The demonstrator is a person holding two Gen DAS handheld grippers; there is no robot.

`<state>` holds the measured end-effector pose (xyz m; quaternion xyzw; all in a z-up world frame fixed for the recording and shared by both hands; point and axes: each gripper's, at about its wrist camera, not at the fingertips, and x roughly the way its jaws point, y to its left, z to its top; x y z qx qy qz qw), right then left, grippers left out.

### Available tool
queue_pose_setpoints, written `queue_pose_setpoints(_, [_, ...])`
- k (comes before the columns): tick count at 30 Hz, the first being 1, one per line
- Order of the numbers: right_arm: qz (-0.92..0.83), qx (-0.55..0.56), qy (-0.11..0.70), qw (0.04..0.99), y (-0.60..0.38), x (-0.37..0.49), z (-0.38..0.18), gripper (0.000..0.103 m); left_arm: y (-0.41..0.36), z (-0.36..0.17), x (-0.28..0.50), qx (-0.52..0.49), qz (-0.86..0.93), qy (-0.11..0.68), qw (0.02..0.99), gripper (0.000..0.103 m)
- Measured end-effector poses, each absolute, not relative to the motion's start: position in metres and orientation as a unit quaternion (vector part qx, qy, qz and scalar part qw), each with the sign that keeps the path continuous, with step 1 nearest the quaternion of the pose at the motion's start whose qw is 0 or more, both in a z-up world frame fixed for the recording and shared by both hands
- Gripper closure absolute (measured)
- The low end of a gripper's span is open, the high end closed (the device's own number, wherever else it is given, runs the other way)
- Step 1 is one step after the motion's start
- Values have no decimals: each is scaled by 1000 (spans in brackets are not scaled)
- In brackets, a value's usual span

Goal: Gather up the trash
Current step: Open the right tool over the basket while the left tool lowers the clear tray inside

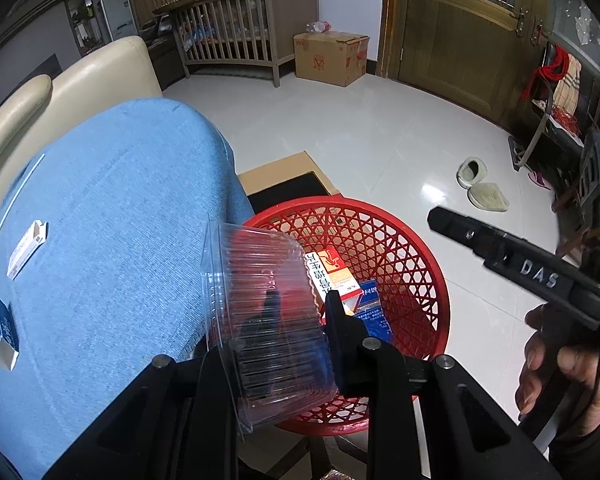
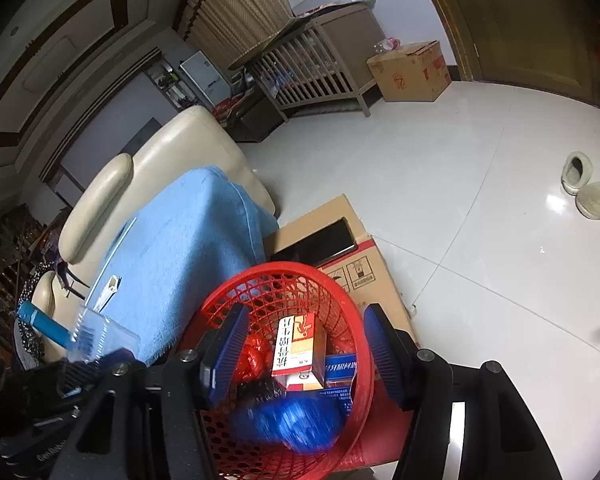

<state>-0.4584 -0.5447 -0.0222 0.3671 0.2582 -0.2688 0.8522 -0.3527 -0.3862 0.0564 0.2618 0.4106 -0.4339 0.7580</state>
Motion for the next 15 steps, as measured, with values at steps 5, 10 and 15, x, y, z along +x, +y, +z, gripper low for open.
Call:
queue_pose_setpoints(5, [-269,367,254,854,-544,-458,-19,39,-391,47,-358,266,-445,424,743,79])
queue_pose_setpoints(10, [-269,368,251,854,-544,-459,-20,39,-396,35,-360,264,-459,447,721,78])
queue_pose_setpoints(15, [-270,371,250,853,-546,-460,-21,39,-402,26,-362,260,-464,471,704,48])
